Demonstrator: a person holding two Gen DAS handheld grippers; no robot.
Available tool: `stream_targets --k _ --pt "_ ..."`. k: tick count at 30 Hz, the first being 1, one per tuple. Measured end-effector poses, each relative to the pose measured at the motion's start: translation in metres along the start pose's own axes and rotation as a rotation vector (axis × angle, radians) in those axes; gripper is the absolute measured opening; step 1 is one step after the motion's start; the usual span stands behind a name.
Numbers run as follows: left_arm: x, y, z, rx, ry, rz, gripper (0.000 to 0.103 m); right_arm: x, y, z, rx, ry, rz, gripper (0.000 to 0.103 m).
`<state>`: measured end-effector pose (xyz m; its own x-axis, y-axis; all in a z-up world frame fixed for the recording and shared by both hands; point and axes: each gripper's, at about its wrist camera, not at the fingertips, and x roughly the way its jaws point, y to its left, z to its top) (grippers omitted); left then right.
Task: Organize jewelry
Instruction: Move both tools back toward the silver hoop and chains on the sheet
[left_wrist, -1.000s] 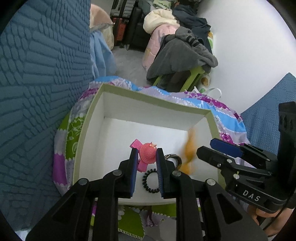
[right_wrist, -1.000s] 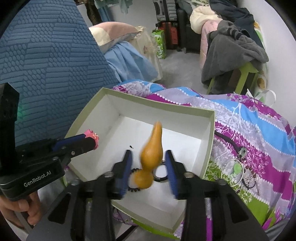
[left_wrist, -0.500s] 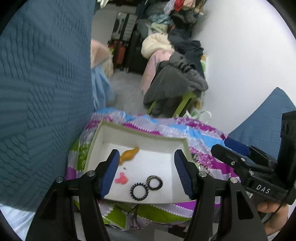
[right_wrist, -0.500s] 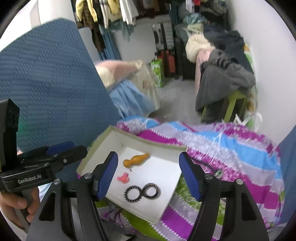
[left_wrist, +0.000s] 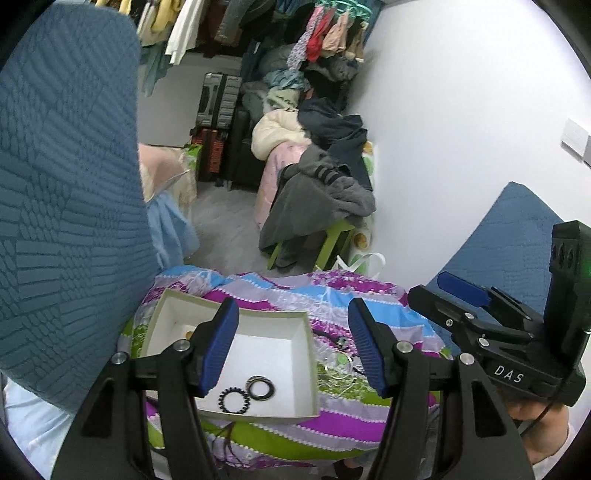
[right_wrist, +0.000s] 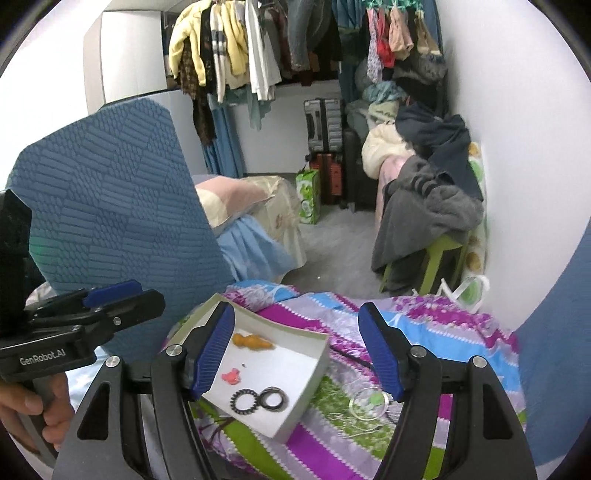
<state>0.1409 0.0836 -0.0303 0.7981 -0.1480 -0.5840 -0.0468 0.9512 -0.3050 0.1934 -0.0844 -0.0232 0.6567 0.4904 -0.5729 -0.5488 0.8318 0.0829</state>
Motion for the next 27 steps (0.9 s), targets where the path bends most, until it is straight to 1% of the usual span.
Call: stream_targets --k 8,14,21,24,27 --pt "0.002 -0.034 0.002 0.032 -0.015 -0.038 0.062 -0.022 -0.024 -0.01 0.008 -0.023 -0.038 0.07" --pt "0.011 -0.053 -0.007 0.039 -0.01 -0.06 0.062 -0.026 -0.046 -0.025 0.027 -0.012 -0.059 0.07" --pt "0.033 -0.065 -0.025 0.009 0.016 -0.095 0.062 -0.014 -0.078 -0.055 0.04 0.03 -0.096 0.07" --pt "0.046 -0.075 -0.033 0.03 0.027 -0.116 0.062 -0.01 -0.091 -0.068 0.047 0.041 -0.109 0.07" --pt "0.06 -0.084 -0.041 0.043 0.038 -0.12 0.062 -0.004 -0.104 -0.08 0.057 0.05 -0.111 0.07"
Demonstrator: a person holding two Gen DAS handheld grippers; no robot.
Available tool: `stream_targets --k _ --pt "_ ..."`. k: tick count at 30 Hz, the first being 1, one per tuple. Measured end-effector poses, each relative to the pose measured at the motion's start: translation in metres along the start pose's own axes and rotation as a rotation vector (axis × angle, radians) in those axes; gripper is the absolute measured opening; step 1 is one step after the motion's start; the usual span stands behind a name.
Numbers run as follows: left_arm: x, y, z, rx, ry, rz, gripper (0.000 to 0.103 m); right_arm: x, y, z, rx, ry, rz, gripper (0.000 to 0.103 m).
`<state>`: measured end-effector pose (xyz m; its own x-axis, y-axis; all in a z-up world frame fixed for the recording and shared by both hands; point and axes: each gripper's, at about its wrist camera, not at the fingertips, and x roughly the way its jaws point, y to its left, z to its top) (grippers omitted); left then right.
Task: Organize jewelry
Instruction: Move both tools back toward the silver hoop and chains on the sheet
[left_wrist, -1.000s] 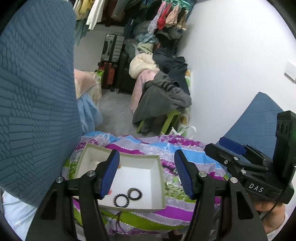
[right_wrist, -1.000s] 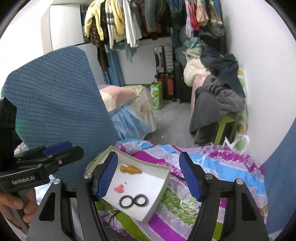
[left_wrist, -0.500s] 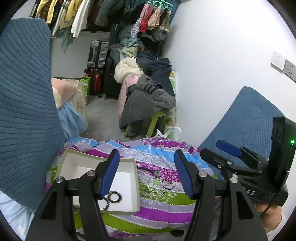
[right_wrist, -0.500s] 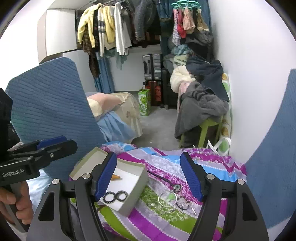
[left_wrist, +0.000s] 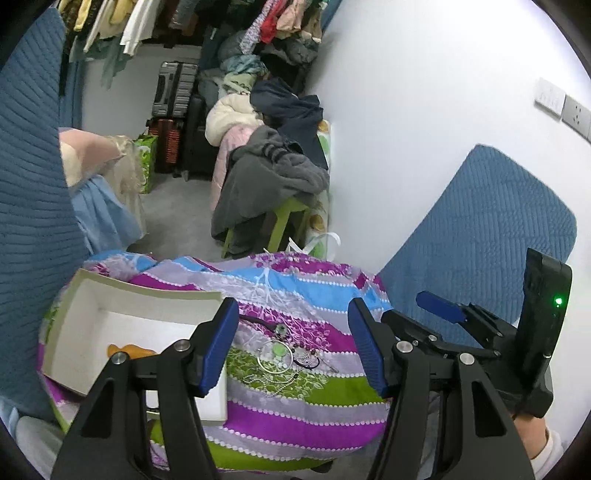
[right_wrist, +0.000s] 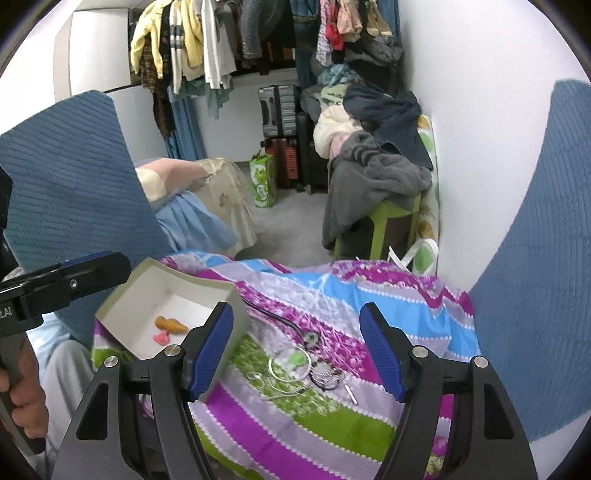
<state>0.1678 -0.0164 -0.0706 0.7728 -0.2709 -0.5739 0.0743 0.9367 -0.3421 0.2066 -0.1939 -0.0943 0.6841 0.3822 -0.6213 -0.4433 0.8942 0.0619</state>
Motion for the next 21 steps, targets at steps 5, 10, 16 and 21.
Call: stream_targets --k 5,10,16,21 --pt "0.027 -0.009 -0.012 -0.004 0.047 -0.004 0.062 0.015 -0.025 -0.022 0.031 0.025 -0.004 0.07" --pt "0.063 -0.02 -0.029 -0.002 0.101 -0.052 0.062 0.034 -0.048 -0.042 0.078 0.052 -0.004 0.07" --pt "0.099 -0.031 -0.051 0.014 0.178 -0.043 0.062 0.057 -0.071 -0.063 0.104 0.085 -0.008 0.067" --pt "0.13 -0.031 -0.073 -0.018 0.258 -0.046 0.053 0.078 -0.083 -0.086 0.129 0.137 0.018 0.06"
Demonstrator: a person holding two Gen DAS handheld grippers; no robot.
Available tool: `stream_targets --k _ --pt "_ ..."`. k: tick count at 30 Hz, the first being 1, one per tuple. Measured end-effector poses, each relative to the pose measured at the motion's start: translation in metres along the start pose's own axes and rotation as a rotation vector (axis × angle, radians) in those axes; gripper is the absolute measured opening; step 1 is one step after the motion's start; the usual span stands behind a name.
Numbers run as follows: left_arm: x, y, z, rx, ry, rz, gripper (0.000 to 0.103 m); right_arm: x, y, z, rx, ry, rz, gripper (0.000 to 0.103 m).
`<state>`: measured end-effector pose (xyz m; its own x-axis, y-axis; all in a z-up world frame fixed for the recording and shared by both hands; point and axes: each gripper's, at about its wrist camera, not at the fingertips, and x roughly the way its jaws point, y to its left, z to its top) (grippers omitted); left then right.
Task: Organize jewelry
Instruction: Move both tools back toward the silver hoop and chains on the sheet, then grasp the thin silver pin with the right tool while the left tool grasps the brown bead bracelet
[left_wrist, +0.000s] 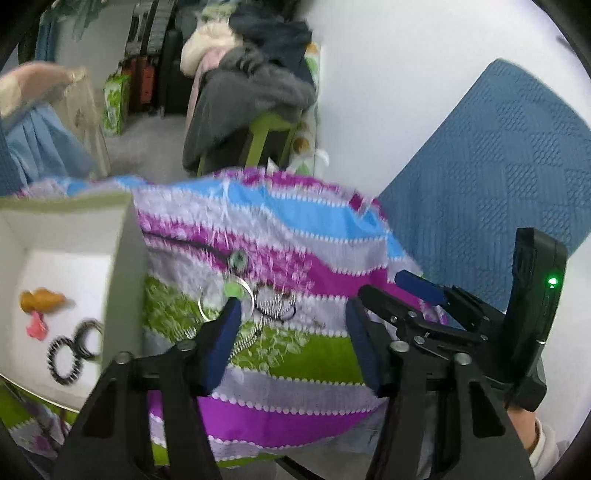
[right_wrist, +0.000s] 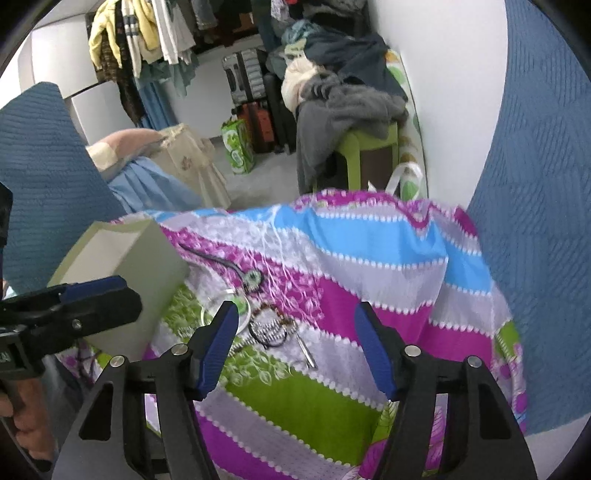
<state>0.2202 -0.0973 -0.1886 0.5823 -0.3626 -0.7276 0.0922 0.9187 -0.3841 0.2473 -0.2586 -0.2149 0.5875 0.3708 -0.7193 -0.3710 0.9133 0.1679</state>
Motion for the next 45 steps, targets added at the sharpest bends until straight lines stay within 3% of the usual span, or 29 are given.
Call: stream_targets --k 13,16,26,28,31,33,35,45 --pt "0.082 0.023 -0.022 -0.061 0.149 0.059 0.039 0.063 -0.012 -0.021 -0.021 0.182 0.089 0.037" --pt "0.091 0.029 -0.019 -0.058 0.16 0.084 0.03 0.074 -0.012 -0.024 -0.03 0.214 0.107 0.03" --pt "0.111 0.024 -0.008 -0.012 0.184 0.022 0.027 0.093 -0.017 -0.026 -0.037 0.266 0.066 0.025" --pt "0.115 0.021 -0.005 -0.002 0.191 0.011 0.021 0.093 -0.012 -0.026 -0.076 0.259 0.046 0.023" --pt "0.119 0.02 0.0 -0.015 0.194 -0.016 0.021 0.092 -0.004 -0.029 -0.144 0.254 0.002 0.018" --pt "0.121 0.021 0.003 -0.031 0.201 -0.03 0.021 0.091 -0.002 -0.031 -0.176 0.257 -0.01 0.007" --pt "0.123 0.022 0.003 -0.043 0.214 -0.048 0.021 0.09 -0.001 -0.032 -0.184 0.26 -0.01 0.004" --pt "0.137 0.007 -0.002 -0.028 0.237 -0.069 0.021 0.075 -0.019 -0.027 -0.059 0.206 0.021 0.004"
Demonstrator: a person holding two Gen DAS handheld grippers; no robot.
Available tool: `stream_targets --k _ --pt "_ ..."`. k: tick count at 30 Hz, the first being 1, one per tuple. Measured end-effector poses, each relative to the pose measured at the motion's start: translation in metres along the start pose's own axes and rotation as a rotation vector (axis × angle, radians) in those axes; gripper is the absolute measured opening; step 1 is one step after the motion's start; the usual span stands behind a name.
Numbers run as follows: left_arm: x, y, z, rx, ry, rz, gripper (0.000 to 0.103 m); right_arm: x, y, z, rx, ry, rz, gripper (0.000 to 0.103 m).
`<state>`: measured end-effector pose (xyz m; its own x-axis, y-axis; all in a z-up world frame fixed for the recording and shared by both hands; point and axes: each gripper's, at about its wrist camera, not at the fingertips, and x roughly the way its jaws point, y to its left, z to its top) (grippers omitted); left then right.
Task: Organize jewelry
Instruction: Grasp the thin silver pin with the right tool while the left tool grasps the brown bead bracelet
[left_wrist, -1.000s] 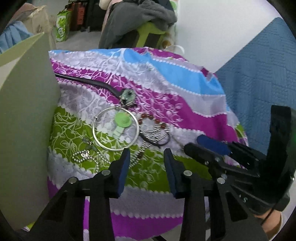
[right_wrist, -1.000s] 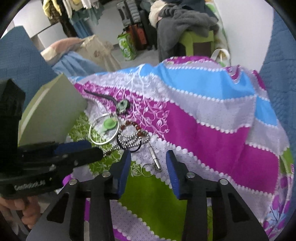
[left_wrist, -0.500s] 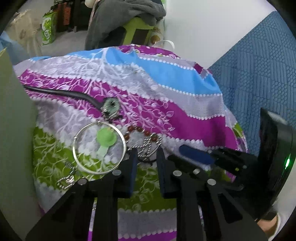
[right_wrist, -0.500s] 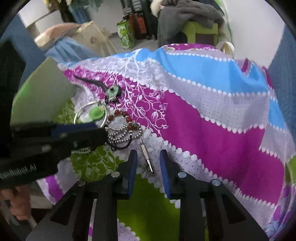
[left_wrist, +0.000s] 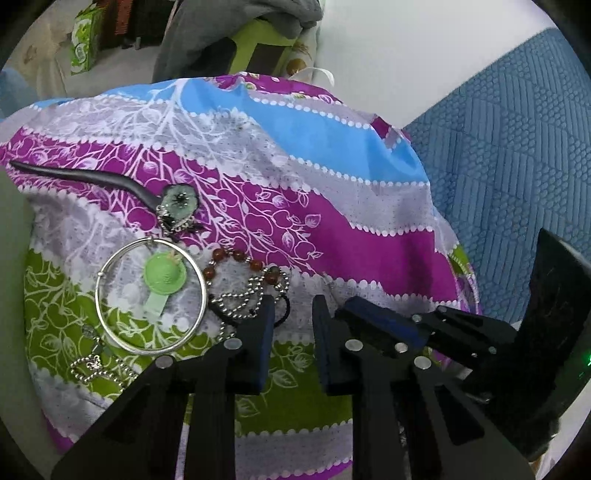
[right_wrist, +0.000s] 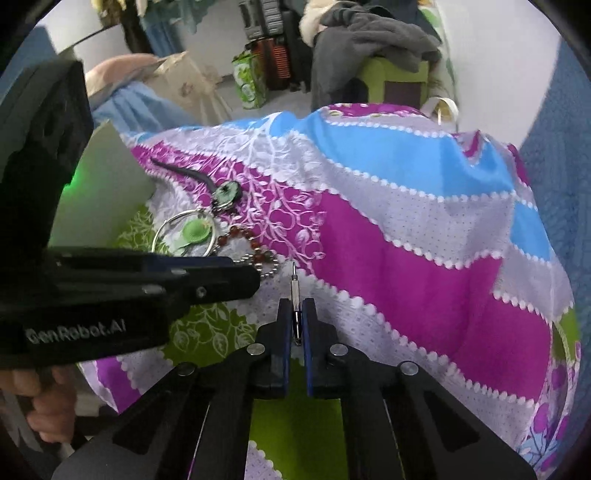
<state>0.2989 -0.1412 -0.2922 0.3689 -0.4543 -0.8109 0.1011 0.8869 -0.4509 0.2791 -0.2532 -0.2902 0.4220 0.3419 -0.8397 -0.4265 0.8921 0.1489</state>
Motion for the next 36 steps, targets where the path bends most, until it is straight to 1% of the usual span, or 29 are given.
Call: stream_targets --k 4,7,11,12,13,14,19,21,26,30,33,36 --pt "0.008 -0.008 -0.001 0.055 0.01 0.053 0.021 -0.007 -0.01 -0.001 0.057 -0.019 -0.005 0.004" --pt "0.011 -0.014 -0.002 0.098 0.002 0.09 0.021 -0.009 -0.019 0.0 0.109 -0.028 0.002 0.004" --pt "0.015 -0.024 -0.003 0.169 -0.007 0.14 0.02 -0.01 -0.023 0.0 0.129 -0.031 0.009 0.004" --pt "0.016 -0.026 -0.004 0.182 -0.011 0.156 0.018 -0.01 -0.023 0.0 0.131 -0.033 0.011 0.004" --pt "0.017 -0.027 -0.004 0.192 -0.013 0.176 0.008 -0.01 -0.023 0.0 0.132 -0.033 0.01 0.004" --pt "0.019 -0.028 -0.004 0.197 -0.015 0.194 0.001 -0.01 -0.023 0.0 0.132 -0.034 0.009 0.004" --pt "0.016 -0.022 -0.003 0.16 -0.026 0.183 0.001 -0.01 -0.023 0.0 0.138 -0.034 0.01 0.004" --pt "0.01 -0.016 -0.006 0.125 -0.02 0.147 0.001 -0.012 -0.023 -0.001 0.147 -0.038 0.01 0.004" --pt "-0.015 -0.012 -0.012 0.058 -0.062 0.084 0.001 -0.017 -0.023 0.0 0.154 -0.051 0.008 0.004" --pt "-0.033 -0.016 -0.016 0.068 -0.087 0.066 0.001 -0.025 -0.016 0.002 0.146 -0.07 0.011 0.004" --pt "-0.047 -0.017 -0.017 0.054 -0.101 0.047 0.001 -0.033 -0.008 0.002 0.136 -0.082 -0.001 0.004" --pt "-0.062 -0.017 -0.016 0.04 -0.115 0.031 0.001 -0.042 -0.003 0.002 0.152 -0.083 -0.01 0.004"
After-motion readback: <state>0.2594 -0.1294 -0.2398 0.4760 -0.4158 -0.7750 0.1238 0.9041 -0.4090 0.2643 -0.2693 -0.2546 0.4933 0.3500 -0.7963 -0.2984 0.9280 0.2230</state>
